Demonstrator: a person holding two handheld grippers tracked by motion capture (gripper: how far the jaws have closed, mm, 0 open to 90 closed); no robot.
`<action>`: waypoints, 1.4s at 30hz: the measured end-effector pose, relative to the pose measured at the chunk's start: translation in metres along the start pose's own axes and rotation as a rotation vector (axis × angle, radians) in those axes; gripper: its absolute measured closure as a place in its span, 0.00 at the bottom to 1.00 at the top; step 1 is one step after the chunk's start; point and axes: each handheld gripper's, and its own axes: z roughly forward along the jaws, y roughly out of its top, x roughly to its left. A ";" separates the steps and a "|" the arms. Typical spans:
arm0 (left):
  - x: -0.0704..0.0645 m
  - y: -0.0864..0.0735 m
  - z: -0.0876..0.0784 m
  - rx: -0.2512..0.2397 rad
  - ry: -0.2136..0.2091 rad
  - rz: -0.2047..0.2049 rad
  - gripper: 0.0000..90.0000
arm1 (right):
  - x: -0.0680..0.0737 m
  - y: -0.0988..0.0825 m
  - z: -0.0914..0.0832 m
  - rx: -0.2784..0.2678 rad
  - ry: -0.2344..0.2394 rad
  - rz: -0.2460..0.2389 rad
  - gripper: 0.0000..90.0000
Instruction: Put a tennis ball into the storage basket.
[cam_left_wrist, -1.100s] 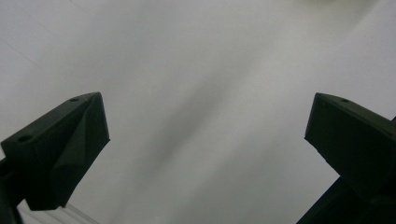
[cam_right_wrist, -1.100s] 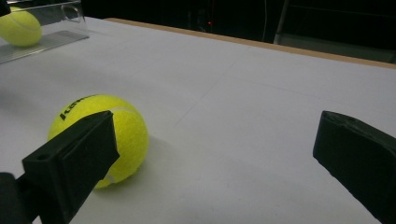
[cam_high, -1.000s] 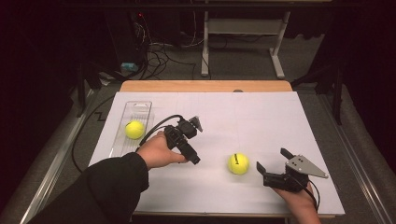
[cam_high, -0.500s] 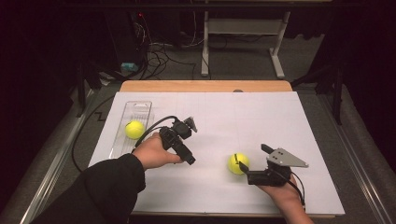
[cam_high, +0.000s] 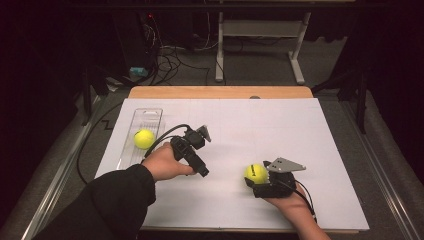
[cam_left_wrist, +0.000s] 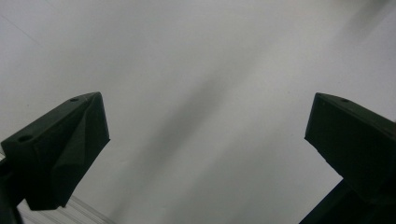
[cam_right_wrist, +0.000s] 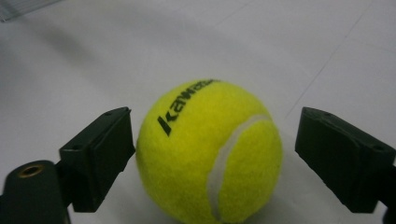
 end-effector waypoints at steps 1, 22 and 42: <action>0.001 0.000 0.000 -0.005 -0.004 0.000 0.01 | 0.000 -0.001 0.000 0.009 0.003 0.001 0.17; 0.002 -0.002 -0.003 -0.014 -0.003 -0.003 0.01 | 0.003 -0.001 -0.006 -0.044 -0.016 -0.040 0.31; 0.001 -0.002 -0.018 -0.017 0.003 -0.009 0.01 | 0.023 0.037 0.006 -0.156 0.026 -0.092 0.31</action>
